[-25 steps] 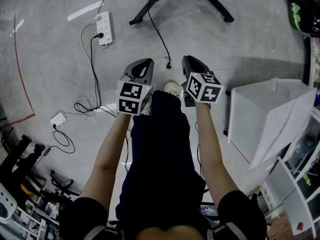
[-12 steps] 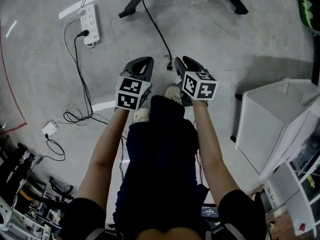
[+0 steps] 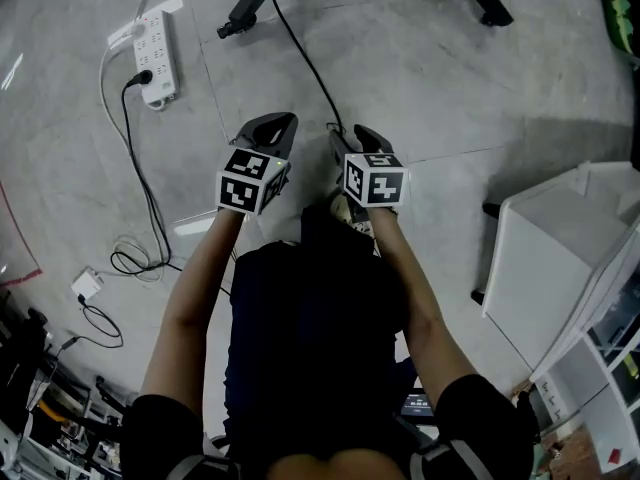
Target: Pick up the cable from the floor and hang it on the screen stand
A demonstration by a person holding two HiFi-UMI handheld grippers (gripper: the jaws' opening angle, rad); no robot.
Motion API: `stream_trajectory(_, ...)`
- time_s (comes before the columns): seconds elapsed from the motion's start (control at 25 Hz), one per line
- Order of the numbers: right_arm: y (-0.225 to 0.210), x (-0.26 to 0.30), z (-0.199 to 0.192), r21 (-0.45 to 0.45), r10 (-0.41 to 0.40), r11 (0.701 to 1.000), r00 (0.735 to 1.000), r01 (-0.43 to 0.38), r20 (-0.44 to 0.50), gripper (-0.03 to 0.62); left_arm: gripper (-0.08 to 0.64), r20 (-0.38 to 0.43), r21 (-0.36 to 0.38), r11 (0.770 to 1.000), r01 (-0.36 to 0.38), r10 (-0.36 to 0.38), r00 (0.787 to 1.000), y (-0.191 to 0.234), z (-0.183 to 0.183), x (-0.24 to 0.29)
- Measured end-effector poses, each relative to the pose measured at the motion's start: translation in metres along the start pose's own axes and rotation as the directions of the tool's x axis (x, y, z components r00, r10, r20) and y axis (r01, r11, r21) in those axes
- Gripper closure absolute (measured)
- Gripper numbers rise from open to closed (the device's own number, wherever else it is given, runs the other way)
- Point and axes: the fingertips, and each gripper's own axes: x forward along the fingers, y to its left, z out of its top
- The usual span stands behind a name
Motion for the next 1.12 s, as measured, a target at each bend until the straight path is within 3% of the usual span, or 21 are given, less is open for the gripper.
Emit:
stream_trajectory(0.28, -0.009, 0.017, -0.035, -0.023, -0.066, 0.998, 0.998, 0.066, 0.008, 0.376, 0.552, -0.018, 0.087, 0.994, 0.063, -0.062, 0.998, 0.006, -0.017, 0.022)
stream_trajectory(0.64, -0.007, 0.036, -0.055, -0.059, -0.072, 0.996, 0.996, 0.069, -0.051, 0.383, 0.552, 0.006, 0.068, 0.995, 0.07, -0.071, 0.997, 0.013, -0.022, 0.03)
stream_trajectory(0.76, -0.012, 0.036, -0.055, -0.095, -0.096, 0.991, 0.994, 0.091, -0.05, 0.445, 0.552, 0.012, 0.06, 0.995, 0.074, -0.075, 0.997, 0.015, -0.023, 0.033)
stream_trajectory(1.12, -0.015, 0.035, -0.054, -0.065, -0.066, 0.996, 0.995, 0.061, -0.073, 0.453, 0.552, 0.034, 0.076, 0.993, 0.087, -0.09, 0.995, 0.016, -0.007, 0.036)
